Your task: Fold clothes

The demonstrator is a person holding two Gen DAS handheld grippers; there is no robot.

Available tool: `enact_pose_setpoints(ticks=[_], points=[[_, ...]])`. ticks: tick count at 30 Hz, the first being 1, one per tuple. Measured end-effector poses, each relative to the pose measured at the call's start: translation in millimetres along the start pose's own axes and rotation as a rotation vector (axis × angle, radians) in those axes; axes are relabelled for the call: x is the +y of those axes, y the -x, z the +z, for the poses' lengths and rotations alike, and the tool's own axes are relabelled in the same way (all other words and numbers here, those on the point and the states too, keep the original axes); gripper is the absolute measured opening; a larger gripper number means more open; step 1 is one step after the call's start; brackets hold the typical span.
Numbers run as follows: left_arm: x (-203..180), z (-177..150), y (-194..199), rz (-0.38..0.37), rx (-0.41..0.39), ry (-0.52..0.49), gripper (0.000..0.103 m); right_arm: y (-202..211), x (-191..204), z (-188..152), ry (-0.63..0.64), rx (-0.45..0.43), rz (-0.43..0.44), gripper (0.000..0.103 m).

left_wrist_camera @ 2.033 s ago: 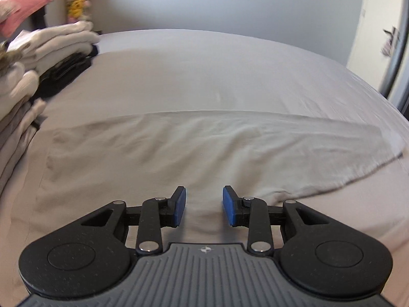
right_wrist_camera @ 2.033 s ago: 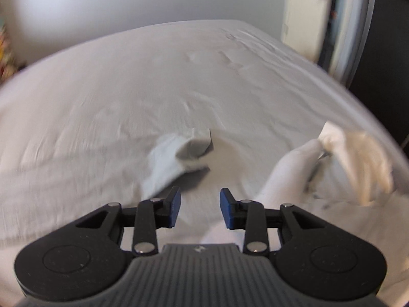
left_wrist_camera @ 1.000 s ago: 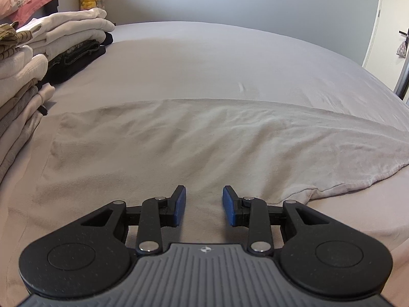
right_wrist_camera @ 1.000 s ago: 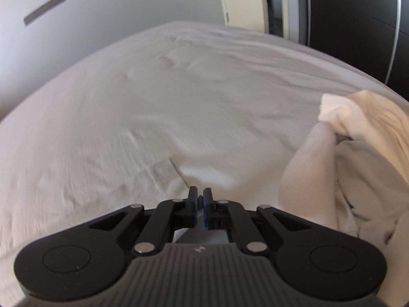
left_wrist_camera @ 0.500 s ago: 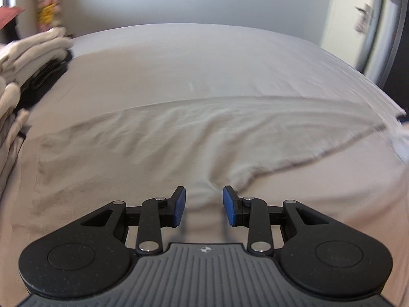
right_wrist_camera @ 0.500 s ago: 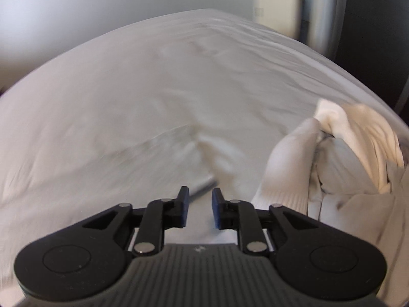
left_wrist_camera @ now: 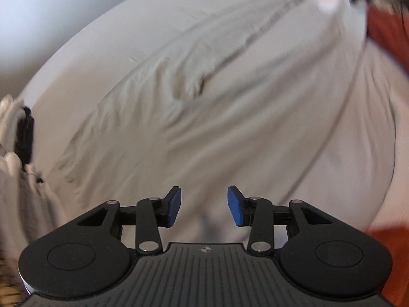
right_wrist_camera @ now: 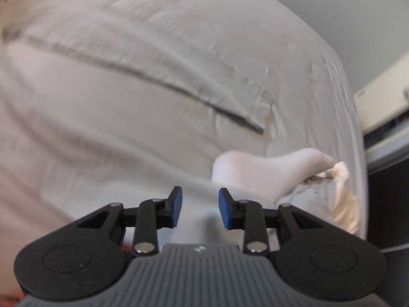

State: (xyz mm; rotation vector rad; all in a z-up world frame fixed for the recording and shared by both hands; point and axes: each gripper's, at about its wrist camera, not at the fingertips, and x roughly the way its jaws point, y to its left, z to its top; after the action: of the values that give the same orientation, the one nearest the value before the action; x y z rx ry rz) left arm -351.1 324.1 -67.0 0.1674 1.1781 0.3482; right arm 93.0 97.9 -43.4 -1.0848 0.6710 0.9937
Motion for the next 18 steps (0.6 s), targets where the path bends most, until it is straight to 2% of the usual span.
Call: enact_pose_setpoints(ticks=[6,12,15,18], points=[[-6.3,-28.9,1.6,0.081,0.122,-0.185,0.047,23.8,-4.0,-28.2,0.011,0.0,-0.047,0.039],[-8.9,-52.0,-13.3,0.057,0.234,-0.313,0.047,35.0,-0.6,-38.8,0.047,-0.003,-0.084,0.04],[-7.0,-58.3,-24.9,0.06,0.27,-0.332,0.047,37.9,4.7,-40.4,0.116,-0.009,-0.113,0.04],[-3.8,-63.2,-36.1,0.099,0.301,-0.326,0.046,41.1,14.6,-46.9,0.242,-0.009,-0.137,0.04]])
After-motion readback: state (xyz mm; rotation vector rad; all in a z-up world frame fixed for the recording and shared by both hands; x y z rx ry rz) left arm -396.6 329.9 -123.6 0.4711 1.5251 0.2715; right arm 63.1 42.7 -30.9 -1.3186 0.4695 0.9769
